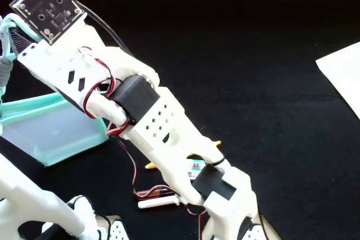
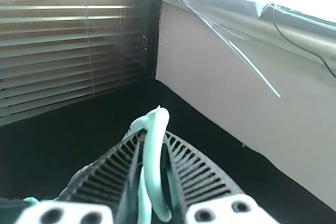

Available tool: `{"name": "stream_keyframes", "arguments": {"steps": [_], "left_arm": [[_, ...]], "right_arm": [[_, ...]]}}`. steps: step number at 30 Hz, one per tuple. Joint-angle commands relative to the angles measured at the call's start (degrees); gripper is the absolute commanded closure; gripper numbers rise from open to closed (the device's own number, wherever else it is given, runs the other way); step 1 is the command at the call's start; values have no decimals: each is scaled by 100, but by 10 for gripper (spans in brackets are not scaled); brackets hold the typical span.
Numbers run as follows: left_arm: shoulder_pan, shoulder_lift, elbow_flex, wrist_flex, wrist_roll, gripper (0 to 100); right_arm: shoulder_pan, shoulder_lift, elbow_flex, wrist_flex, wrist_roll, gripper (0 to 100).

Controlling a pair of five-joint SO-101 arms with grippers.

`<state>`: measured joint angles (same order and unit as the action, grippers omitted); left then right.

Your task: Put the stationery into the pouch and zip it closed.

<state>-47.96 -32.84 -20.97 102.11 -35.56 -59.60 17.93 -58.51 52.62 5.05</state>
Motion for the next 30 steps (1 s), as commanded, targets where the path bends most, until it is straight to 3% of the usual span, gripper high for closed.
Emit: {"name": "stream_keyframes", "arguments": {"steps": [1, 10, 17, 24, 30], "left_arm": [[-92, -13, 207, 0, -26, 808], [-470, -13, 734, -343, -334, 819], [75, -13, 734, -308, -492, 996], [382, -57, 725, -114, -607, 993], [382, -48, 716, -114, -589, 993]], "right_arm": [[-22, -75, -22, -84, -62, 992], [-22, -75, -66, 48, -62, 992], [-13, -75, -66, 66, -62, 992], [154, -75, -22, 110, -53, 992], [831, -110, -75, 1068, -62, 992]]}}
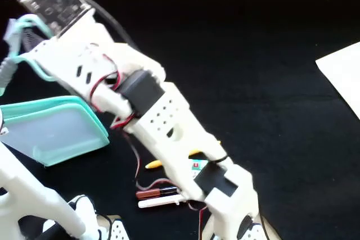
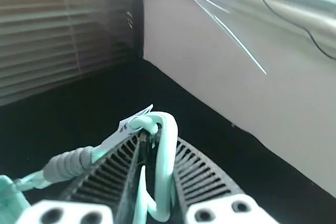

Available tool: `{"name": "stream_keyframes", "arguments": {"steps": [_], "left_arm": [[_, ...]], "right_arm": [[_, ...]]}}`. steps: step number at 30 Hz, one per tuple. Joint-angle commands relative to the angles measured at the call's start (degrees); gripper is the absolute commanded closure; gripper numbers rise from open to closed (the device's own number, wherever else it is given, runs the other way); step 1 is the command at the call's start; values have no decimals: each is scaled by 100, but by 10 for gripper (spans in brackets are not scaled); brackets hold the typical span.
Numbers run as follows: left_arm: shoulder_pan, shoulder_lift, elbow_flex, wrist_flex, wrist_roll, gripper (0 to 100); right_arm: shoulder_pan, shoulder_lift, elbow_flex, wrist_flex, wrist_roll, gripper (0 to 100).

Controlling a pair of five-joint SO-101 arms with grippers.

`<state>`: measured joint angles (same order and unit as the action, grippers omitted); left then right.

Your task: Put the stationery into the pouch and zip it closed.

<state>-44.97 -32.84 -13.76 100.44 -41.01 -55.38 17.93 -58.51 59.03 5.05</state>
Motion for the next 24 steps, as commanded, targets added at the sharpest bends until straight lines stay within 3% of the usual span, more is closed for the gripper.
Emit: {"name": "stream_keyframes", "arguments": {"steps": [1, 8, 18, 24], "left_arm": [[84, -57, -4, 53, -35, 993], [84, -57, -40, 44, -26, 993], [75, -66, -4, -114, 809, 993], [92, -31, 13, -132, 1081, 993]], "right_arm": [[549, -127, -84, 637, -62, 992], [1130, -479, -75, 2273, -70, 992], [1411, -576, -75, 4084, -70, 992], [1895, -585, -22, 4207, -70, 992]]}}
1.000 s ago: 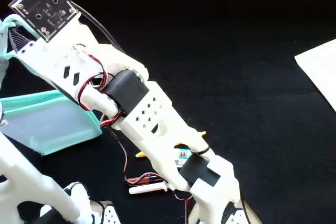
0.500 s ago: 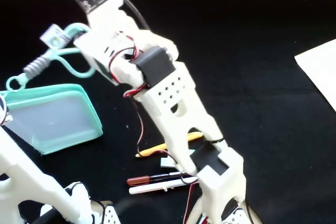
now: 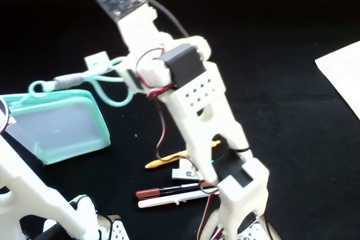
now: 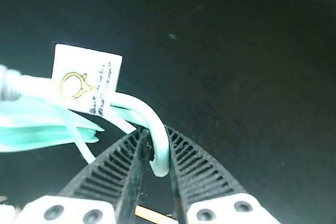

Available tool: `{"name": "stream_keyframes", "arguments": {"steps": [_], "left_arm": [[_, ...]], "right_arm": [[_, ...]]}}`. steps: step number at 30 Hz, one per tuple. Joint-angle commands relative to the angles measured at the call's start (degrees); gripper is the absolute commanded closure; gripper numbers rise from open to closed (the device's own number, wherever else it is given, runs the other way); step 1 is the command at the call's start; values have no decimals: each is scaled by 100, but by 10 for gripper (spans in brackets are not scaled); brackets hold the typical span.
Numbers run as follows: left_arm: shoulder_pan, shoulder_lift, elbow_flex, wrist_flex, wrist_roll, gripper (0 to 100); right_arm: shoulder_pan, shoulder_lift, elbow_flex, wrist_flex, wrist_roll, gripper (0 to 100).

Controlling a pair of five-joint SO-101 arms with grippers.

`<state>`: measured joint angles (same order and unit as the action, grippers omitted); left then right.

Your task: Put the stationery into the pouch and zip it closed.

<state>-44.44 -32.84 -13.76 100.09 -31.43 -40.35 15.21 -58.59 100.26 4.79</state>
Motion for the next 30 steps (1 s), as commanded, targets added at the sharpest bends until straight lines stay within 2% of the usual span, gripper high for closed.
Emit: {"name": "stream_keyframes", "arguments": {"steps": [1, 10, 25, 30], "left_arm": [[40, -31, 13, -97, 123, 993], [40, -57, 13, -79, 132, 993], [40, -57, 22, -44, 132, 993], [40, -66, 409, -88, 132, 993]], "right_arm": [[497, -312, -4, 84, -44, 992], [1191, -303, 4, 84, -35, 992], [1218, -303, 4, 84, -35, 992], [1226, -303, 4, 84, -35, 992]]}}
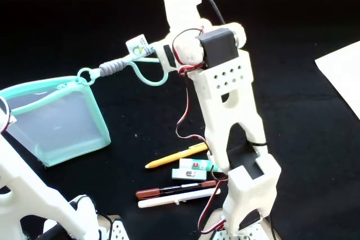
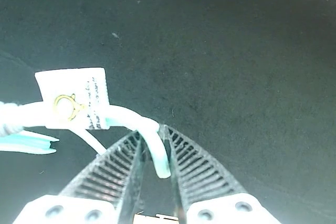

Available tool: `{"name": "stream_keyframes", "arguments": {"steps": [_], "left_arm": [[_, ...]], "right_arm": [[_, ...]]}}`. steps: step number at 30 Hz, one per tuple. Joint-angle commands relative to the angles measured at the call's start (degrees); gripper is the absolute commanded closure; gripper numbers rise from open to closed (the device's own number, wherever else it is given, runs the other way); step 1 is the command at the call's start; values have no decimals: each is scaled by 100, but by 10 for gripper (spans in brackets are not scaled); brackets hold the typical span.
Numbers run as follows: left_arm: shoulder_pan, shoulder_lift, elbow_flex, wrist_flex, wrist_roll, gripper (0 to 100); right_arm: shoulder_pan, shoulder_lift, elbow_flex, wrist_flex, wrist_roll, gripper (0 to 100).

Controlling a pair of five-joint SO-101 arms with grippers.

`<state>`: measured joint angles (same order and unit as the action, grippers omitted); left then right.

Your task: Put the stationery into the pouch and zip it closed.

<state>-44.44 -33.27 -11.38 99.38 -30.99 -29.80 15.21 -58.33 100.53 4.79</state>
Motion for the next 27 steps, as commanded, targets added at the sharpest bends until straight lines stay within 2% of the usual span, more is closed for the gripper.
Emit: {"name": "stream_keyframes", "arguments": {"steps": [1, 6, 11, 13, 17, 19, 27], "left_arm": [[40, -22, 207, -35, 88, 993], [48, -31, 207, -132, 88, 993], [57, -31, 233, -132, 88, 993], [57, -31, 233, -132, 88, 993], [66, -31, 233, -132, 88, 993], [66, -31, 233, -132, 88, 993], [66, -31, 242, -132, 88, 993]], "right_arm": [[171, -303, -22, 57, -35, 992], [171, -286, 4, 57, -35, 992], [127, -321, 690, 57, -35, 972], [66, -330, 1051, 57, -35, 902], [-189, -330, 1613, 57, -44, 680], [-356, -321, 1807, 48, -18, 617], [-611, -330, 1947, 48, -26, 590]]}}
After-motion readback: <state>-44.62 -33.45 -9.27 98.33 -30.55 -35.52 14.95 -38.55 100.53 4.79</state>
